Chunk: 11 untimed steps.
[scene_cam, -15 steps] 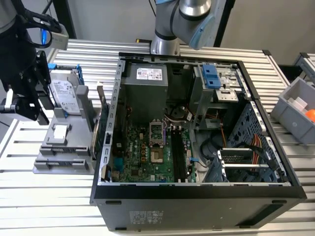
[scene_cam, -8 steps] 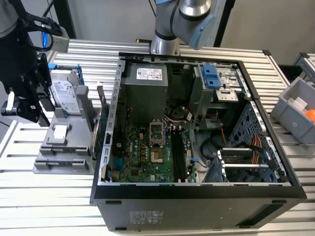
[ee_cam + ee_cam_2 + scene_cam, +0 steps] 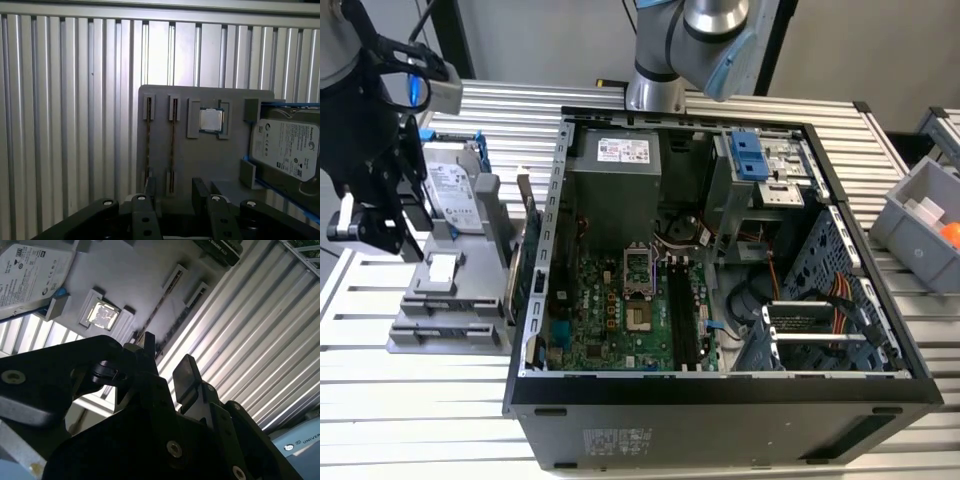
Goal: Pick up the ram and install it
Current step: 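Pick up the ram and move it above insertion slot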
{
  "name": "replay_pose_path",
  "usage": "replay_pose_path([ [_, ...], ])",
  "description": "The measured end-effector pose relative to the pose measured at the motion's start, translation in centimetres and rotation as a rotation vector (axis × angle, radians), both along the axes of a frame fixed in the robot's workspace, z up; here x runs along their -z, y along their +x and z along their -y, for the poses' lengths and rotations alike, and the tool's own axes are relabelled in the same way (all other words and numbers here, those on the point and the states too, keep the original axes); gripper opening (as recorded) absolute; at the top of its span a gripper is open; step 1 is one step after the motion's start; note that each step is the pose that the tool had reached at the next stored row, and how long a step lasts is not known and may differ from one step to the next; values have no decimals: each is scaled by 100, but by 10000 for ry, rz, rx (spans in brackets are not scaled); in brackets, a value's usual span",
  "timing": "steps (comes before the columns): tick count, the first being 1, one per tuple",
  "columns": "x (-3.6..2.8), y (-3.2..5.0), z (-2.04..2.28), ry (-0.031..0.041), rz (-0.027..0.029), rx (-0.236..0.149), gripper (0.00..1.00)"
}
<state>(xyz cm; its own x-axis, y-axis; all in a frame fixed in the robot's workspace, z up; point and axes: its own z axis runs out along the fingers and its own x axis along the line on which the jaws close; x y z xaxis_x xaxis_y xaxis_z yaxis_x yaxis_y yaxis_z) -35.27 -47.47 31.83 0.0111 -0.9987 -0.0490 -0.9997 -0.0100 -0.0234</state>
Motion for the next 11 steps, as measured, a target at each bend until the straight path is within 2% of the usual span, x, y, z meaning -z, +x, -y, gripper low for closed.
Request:
replay_pose_path([
  [4,22,0,0,0,0,0,100],
  [11,26,0,0,0,0,0,100],
])
